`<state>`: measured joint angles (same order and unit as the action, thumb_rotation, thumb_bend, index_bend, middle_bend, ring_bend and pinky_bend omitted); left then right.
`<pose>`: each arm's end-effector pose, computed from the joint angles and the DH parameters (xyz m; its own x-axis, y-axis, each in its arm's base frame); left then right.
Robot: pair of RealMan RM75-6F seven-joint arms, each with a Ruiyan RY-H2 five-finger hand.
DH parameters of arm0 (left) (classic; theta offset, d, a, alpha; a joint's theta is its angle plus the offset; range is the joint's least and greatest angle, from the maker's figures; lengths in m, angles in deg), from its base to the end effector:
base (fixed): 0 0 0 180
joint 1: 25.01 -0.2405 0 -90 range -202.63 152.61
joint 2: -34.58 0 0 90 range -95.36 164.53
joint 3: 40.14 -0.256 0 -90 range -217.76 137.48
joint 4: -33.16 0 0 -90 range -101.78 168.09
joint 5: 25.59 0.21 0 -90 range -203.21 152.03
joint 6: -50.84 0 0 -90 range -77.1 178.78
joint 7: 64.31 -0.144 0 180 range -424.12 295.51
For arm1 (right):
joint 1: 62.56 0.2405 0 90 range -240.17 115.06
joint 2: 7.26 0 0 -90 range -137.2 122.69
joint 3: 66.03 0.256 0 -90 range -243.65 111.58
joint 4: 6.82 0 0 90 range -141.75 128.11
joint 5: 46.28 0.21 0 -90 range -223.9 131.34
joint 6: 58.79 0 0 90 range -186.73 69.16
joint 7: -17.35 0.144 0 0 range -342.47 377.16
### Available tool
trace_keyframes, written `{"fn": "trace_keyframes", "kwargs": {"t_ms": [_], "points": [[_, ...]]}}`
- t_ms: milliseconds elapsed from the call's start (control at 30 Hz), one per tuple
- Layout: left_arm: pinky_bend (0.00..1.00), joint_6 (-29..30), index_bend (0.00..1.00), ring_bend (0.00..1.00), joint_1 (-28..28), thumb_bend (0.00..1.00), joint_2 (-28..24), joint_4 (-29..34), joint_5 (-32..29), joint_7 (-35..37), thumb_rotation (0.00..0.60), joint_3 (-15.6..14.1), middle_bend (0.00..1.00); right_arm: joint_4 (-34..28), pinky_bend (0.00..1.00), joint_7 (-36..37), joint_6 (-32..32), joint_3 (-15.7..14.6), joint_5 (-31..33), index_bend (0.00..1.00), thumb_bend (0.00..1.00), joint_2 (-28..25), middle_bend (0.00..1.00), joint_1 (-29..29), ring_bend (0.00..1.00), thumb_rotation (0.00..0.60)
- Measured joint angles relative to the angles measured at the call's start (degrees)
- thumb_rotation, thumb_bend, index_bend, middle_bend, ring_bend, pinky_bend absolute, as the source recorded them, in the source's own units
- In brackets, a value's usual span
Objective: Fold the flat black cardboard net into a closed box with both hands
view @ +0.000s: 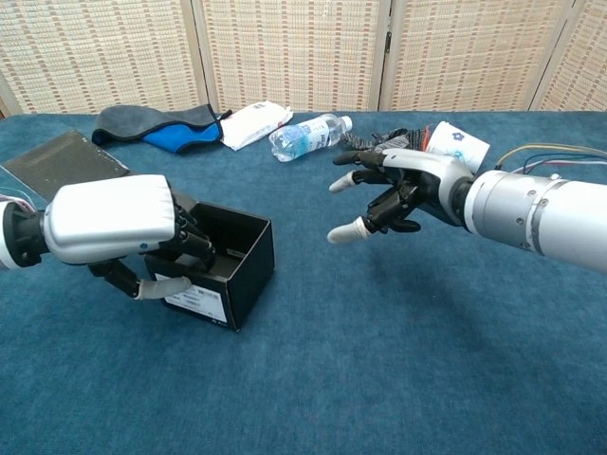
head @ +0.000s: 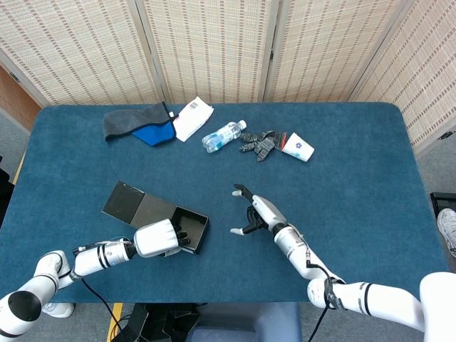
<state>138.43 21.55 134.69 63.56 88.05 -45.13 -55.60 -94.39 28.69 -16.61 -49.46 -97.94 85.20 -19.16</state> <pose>-0.1955 0.3295 -0.0176 0.6322 -0.1515 0.7598 0.1768 -0.9266 -0.3319 -0.1189 -0.3357 -0.0526 -0.2818 -0.5891 0.7573 -0.9423 0.0215 -0.3340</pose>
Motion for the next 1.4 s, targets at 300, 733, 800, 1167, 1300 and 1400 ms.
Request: {"fn": "trace_keyframes", "kwargs": {"t_ms": [300, 733, 800, 1167, 1300, 1400], "points": [[0.83, 1.39, 0.28, 0.55, -1.52, 0.52, -2.32, 0.92, -1.64, -0.94, 0.600, 0.79, 0.20, 0.11, 0.90, -1.11, 0.45, -0.18, -1.49, 0.00, 0.08, -0.05, 0.14, 0.36, 0.74, 0.600], [0.82, -1.25, 0.13, 0.51, -4.49, 0.38, -6.20, 7.32, -6.50, -7.28, 0.600, 3.78, 0.09, -0.59, 0.90, -2.78, 0.61, -0.54, -0.33, 0.00, 0.08, -0.51, 0.13, 0.76, 0.74, 0.600], [0.82, -1.54, 0.13, 0.51, -4.98, 0.38, -6.68, 7.70, -7.38, -7.37, 0.600, 4.39, 0.09, -0.73, 0.90, -3.26, 0.30, -0.86, -0.06, 0.00, 0.08, -0.68, 0.13, 0.88, 0.74, 0.600], [0.82, 0.32, 0.13, 0.52, -9.29, 0.38, -8.70, 10.23, -14.42, -5.18, 0.600, 10.08, 0.09, 3.14, 0.90, -8.39, -2.03, -3.00, -0.77, 0.00, 0.00, 2.00, 0.11, 4.35, 0.74, 0.600], [0.82, 1.10, 0.13, 0.52, -10.89, 0.38, -9.71, 11.78, -16.36, -4.46, 0.600, 11.79, 0.09, 6.04, 0.90, -9.21, -3.68, -2.61, -0.48, 0.00, 0.00, 4.26, 0.11, 6.58, 0.74, 0.600], [0.82, 1.51, 0.12, 0.52, -11.79, 0.38, -10.61, 12.81, -17.14, -3.85, 0.600, 12.54, 0.09, 8.51, 0.90, -9.64, -4.99, -2.02, -0.20, 0.00, 0.00, 6.08, 0.11, 8.40, 0.74, 0.600]]}}
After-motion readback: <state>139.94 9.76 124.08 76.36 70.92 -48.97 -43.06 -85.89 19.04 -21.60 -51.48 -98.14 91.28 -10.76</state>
